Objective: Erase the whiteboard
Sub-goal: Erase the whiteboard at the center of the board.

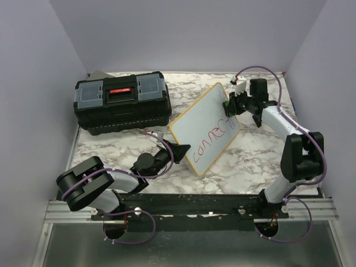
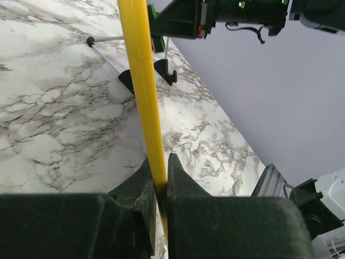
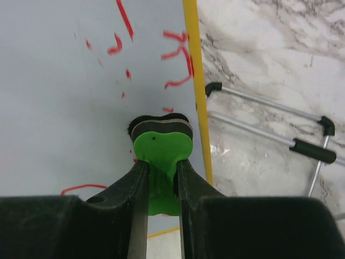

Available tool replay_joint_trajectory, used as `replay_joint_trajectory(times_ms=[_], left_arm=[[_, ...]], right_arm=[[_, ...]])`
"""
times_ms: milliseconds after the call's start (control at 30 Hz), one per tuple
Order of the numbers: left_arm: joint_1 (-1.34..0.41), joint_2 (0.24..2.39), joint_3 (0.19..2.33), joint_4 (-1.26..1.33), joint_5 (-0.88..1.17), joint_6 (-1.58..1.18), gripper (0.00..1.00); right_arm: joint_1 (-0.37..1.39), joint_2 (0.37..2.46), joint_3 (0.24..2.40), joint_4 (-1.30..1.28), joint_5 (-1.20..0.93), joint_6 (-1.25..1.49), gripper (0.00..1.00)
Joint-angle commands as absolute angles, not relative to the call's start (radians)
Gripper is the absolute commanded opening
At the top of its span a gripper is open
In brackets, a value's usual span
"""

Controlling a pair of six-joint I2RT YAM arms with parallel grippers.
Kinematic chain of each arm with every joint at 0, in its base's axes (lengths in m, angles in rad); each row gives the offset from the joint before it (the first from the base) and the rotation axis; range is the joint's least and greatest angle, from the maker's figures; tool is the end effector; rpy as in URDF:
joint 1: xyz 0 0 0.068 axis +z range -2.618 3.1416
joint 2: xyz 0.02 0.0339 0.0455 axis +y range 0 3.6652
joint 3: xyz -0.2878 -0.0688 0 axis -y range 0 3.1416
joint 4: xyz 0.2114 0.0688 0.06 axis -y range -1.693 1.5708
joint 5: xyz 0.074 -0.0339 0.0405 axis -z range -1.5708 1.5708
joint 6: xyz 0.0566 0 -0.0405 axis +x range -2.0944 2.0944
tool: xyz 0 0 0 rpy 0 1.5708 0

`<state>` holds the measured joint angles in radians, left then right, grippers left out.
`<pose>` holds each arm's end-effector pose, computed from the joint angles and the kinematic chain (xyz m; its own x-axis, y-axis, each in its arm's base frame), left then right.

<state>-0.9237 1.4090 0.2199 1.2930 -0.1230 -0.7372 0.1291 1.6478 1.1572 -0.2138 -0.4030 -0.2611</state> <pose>0.1487 -0.1853 0.2372 -0.4365 -0.5289 -0.7278 0.5738 0.4594 -0.6780 0.3471 0.0675 0.2721 -0.5134 -0.3061 -0.8017 -0.5665 0.8226 0.0487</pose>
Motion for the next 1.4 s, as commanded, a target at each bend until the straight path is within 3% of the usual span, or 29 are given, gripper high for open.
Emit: replay_joint_trajectory(times_ms=[0, 167, 533, 1000, 1367], left_arm=[[-0.947, 1.402, 0.232, 1.36, 0.078, -0.687, 0.0], [-0.946, 1.393, 0.241, 1.337, 0.082, -0.681, 0.0], [-0.943, 1.388, 0.241, 1.332, 0.089, -0.676, 0.0], [-0.943, 1.388, 0.247, 1.319, 0.092, -0.681, 0.0], [-0.943, 1.388, 0.239, 1.332, 0.095, -0.681, 0.0]], right_arm=[[0.146, 1.717, 1.303, -0.231, -0.505, -0.216, 0.01], [0.146, 1.736, 1.342, -0.222, -0.492, -0.202, 0.01], [0.141, 1.616, 1.079, -0.206, -0.422, -0.282, 0.01], [0.139, 1.701, 1.338, -0.17, -0.511, -0.185, 0.01], [0.115, 1.671, 1.17, -0.272, -0.397, -0.294, 0.01]])
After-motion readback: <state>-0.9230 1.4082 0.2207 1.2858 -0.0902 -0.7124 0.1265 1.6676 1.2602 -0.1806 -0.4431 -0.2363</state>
